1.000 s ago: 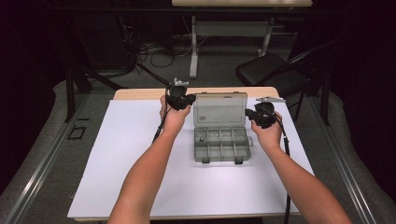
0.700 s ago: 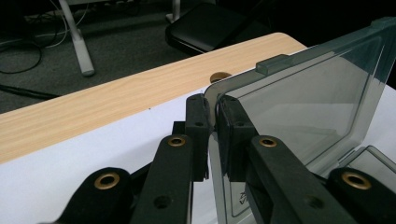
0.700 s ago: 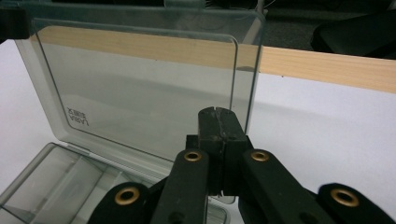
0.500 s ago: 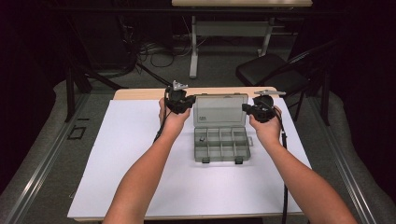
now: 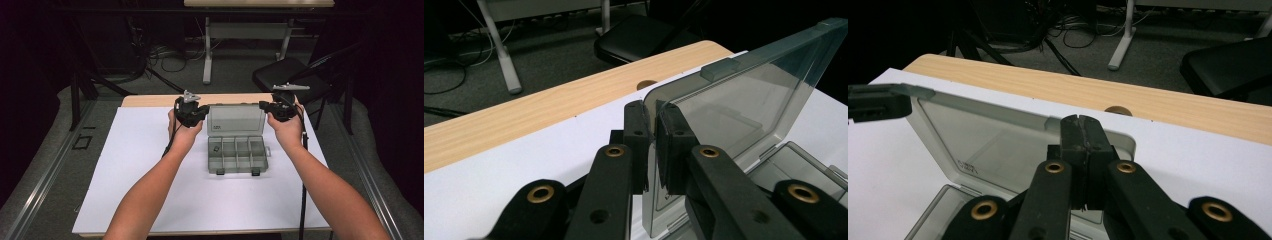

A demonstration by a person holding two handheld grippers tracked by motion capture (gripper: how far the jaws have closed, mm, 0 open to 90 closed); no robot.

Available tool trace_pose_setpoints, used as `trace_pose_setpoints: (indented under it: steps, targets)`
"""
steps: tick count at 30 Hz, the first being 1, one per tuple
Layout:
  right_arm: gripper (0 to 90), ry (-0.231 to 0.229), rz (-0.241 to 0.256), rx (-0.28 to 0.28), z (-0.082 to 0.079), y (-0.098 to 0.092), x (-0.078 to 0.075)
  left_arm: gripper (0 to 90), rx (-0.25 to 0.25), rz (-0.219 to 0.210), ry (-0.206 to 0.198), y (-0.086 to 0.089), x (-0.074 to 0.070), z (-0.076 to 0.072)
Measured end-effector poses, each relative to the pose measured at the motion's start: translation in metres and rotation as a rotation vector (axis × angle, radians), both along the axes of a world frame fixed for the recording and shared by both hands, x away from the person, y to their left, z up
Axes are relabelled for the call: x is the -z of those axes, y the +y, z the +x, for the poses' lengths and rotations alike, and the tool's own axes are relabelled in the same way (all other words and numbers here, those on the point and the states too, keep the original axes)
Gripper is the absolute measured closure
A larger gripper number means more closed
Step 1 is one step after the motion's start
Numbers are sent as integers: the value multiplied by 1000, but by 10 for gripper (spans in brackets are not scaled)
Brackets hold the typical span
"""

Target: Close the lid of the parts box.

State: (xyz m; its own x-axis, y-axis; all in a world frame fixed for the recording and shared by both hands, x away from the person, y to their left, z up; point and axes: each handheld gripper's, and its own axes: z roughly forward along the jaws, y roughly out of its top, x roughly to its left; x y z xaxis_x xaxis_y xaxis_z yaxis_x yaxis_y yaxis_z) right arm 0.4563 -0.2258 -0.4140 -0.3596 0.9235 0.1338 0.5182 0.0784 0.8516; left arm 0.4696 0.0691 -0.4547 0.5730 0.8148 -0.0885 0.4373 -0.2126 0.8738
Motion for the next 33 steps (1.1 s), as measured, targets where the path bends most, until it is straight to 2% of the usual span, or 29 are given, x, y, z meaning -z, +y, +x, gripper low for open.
trace_pose_setpoints:
  steps: [12, 17, 25, 26, 30, 33]
  targets:
    - [900, 2, 4, 19, 8, 2, -6, 844, 6, 18, -1, 1, -1, -12]
    - [900, 13, 2, 25, 12, 2, -4, 844, 7, 3, -16, 2, 1, -16]
    - [900, 39, -8, 16, 15, 6, 2, 838, 11, -15, -6, 3, 2, -19]
    - [900, 42, -7, 17, 15, 6, 3, 836, 20, -17, 9, 4, 1, -20]
    - [900, 54, -1, 12, 15, 6, 7, 831, 11, -26, 16, 4, 1, -21]
    - [900, 56, 2, 6, 15, 6, 9, 815, 22, -15, 45, 4, 0, -22]
